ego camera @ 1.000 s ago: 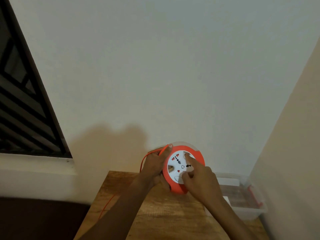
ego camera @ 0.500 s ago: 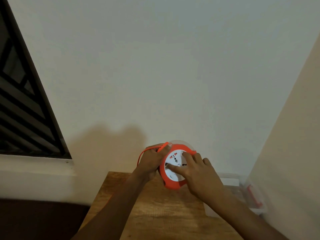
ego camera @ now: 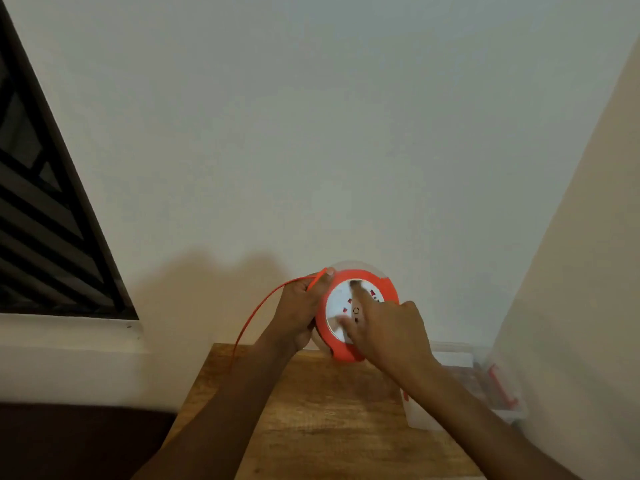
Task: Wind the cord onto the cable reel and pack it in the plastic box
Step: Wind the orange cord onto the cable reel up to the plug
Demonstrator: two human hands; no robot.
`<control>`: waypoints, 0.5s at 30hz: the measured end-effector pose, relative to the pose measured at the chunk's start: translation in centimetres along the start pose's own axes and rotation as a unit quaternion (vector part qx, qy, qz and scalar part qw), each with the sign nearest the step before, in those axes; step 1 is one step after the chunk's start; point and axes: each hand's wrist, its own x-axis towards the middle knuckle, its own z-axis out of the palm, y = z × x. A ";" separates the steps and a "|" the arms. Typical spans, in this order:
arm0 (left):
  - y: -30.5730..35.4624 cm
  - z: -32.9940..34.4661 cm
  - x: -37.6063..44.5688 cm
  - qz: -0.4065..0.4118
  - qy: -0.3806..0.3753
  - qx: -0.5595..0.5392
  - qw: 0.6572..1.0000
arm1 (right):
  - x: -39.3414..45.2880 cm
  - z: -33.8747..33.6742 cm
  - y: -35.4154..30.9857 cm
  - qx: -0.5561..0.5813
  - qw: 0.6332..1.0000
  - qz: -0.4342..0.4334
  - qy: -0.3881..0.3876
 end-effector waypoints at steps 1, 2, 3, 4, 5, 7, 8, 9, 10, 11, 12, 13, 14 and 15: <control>0.0 0.2 -0.1 -0.002 0.014 -0.018 1.000 | 0.3 -0.4 0.1 0.088 0.995 0.052 0.010; -0.2 0.4 -0.1 -0.002 0.027 -0.030 0.999 | 0.7 -0.7 0.2 0.159 0.983 0.092 -0.007; -0.4 0.6 -0.2 0.001 0.039 -0.032 0.999 | 1.1 -0.8 0.3 0.215 0.968 0.121 -0.042; -0.6 0.6 -0.2 0.005 0.053 -0.030 0.998 | 1.2 -1.0 0.3 0.282 0.943 0.153 -0.083; -0.9 0.5 -0.2 0.009 0.067 -0.028 0.997 | 1.2 -1.1 0.3 0.372 0.900 0.195 -0.121; -1.2 0.0 -0.1 0.012 0.087 -0.038 0.995 | 0.9 -1.4 0.2 0.560 0.756 0.291 -0.174; -1.3 -0.2 -0.2 0.011 0.092 -0.042 0.995 | 0.6 -1.5 0.1 0.618 0.695 0.320 -0.180; -1.3 -0.4 -0.1 0.010 0.093 -0.041 0.995 | 0.4 -1.3 0.1 0.643 0.667 0.333 -0.176; -1.3 -0.5 0.0 0.010 0.089 -0.035 0.995 | 0.1 -0.9 -0.1 0.648 0.665 0.332 -0.165; -1.2 -0.5 0.1 0.008 0.084 -0.030 0.996 | -0.3 -0.4 -0.4 0.626 0.699 0.312 -0.148; -1.2 -0.5 0.1 0.003 0.081 -0.030 0.996 | -0.8 0.1 -0.8 0.574 0.763 0.274 -0.120; -1.1 -0.5 0.2 -0.003 0.079 -0.034 0.996 | -1.4 0.5 -0.9 0.492 0.840 0.214 -0.080; -1.0 -0.6 0.2 -0.007 0.076 -0.033 0.997 | -1.9 0.9 -0.8 0.390 0.910 0.136 -0.033; -0.9 -0.6 0.3 -0.008 0.071 -0.023 0.997 | -2.3 1.0 -0.6 0.277 0.960 0.046 0.020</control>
